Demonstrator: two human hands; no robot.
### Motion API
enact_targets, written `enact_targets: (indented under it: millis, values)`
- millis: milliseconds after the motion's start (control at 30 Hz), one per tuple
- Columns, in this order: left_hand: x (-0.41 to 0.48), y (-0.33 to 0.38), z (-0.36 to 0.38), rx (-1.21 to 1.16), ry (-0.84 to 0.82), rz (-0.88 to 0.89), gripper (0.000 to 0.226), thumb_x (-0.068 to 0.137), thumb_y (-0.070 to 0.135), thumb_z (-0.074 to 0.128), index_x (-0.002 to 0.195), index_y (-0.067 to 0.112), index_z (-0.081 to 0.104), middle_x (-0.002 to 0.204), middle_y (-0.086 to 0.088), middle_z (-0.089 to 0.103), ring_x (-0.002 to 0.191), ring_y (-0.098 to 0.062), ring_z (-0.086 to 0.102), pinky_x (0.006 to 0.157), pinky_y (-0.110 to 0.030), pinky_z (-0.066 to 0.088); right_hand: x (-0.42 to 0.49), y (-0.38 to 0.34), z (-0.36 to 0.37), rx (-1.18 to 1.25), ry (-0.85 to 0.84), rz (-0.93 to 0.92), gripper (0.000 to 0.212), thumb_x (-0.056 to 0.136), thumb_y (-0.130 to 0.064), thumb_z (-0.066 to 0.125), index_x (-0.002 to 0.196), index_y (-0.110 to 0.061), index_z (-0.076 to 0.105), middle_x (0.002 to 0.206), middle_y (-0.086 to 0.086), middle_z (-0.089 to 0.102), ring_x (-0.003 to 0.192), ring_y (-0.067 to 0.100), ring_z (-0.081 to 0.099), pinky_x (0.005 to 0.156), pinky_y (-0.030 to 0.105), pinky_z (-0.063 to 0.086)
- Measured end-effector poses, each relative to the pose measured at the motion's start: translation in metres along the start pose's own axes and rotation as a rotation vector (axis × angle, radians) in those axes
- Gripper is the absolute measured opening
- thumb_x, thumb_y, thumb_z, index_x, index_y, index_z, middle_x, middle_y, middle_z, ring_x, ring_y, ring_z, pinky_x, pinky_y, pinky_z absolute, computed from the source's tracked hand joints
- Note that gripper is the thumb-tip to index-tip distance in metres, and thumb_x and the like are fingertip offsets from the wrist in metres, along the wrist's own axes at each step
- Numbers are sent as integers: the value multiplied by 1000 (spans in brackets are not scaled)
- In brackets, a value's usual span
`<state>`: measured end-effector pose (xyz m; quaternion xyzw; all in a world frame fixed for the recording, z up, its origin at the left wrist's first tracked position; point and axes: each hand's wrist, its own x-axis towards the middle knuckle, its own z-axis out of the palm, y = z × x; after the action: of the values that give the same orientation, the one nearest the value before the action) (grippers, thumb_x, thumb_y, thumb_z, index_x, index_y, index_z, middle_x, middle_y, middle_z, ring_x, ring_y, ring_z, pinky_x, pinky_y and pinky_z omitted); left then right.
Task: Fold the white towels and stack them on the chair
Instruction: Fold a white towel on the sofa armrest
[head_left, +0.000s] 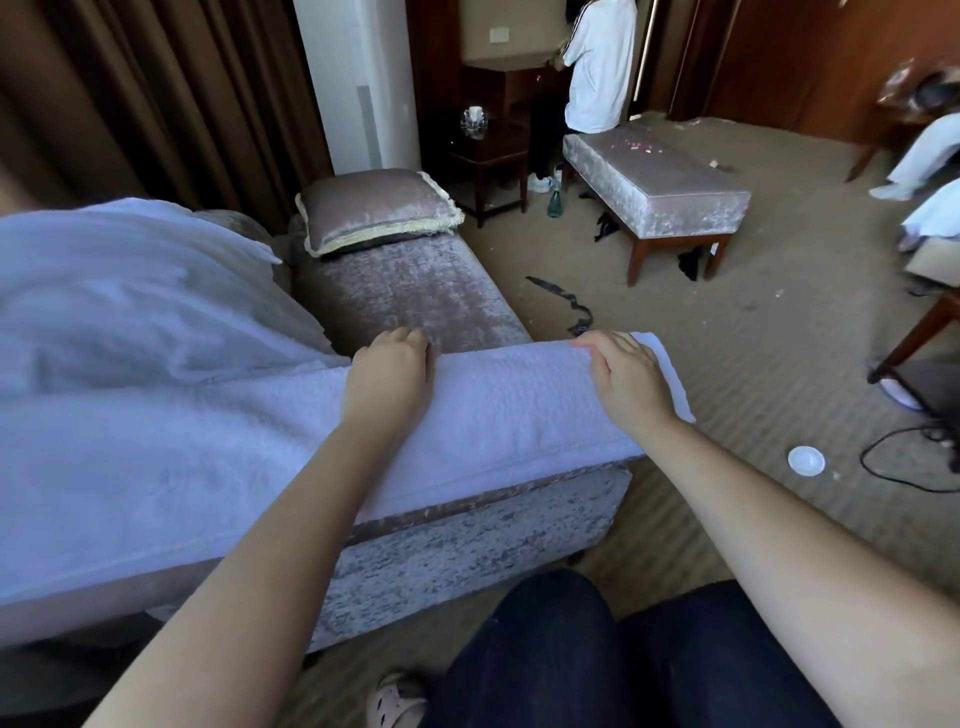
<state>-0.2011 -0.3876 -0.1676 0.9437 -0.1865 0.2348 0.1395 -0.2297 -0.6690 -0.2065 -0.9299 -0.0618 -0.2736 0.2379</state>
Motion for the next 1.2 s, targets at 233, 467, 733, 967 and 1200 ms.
enact_targets:
  millis: [233, 467, 733, 967, 1200]
  values:
    - [0, -1, 1, -17, -2, 9, 26, 101, 15, 44, 96, -2, 62, 93, -16, 63, 90, -33, 56, 70, -39, 39, -3, 2, 5, 11, 51, -45, 27, 93, -3, 43, 108, -3, 66, 100, 9, 69, 95, 29, 61, 78, 33, 41]
    - [-5, 2, -7, -37, -8, -25, 28, 102, 19, 43, 103, 1, 64, 98, -13, 65, 95, -31, 57, 76, -40, 44, -2, 4, 5, 37, 74, -78, 26, 92, 0, 46, 107, -4, 67, 100, 10, 70, 95, 29, 62, 79, 38, 47]
    - [13, 0, -19, -60, -176, -170, 39, 104, 30, 40, 91, -1, 60, 87, -17, 64, 84, -33, 60, 68, -36, 40, 25, 9, -11, 74, -133, 25, 27, 99, -10, 42, 109, -15, 67, 104, -2, 66, 105, 22, 53, 81, 33, 39]
    - [21, -1, -34, 48, -231, -69, 36, 102, 33, 44, 95, 3, 62, 88, -14, 67, 86, -33, 62, 63, -32, 32, 57, 38, -29, -177, -407, 175, 24, 102, -27, 39, 103, -22, 62, 115, 3, 57, 121, 28, 39, 100, 42, 29]
    - [-25, -81, -102, 77, -116, -69, 12, 95, 15, 59, 99, 6, 66, 94, -11, 66, 94, -33, 59, 72, -36, 44, 53, -17, -17, -195, -186, -83, 18, 96, -6, 45, 94, -18, 58, 109, 1, 54, 105, 25, 43, 82, 32, 23]
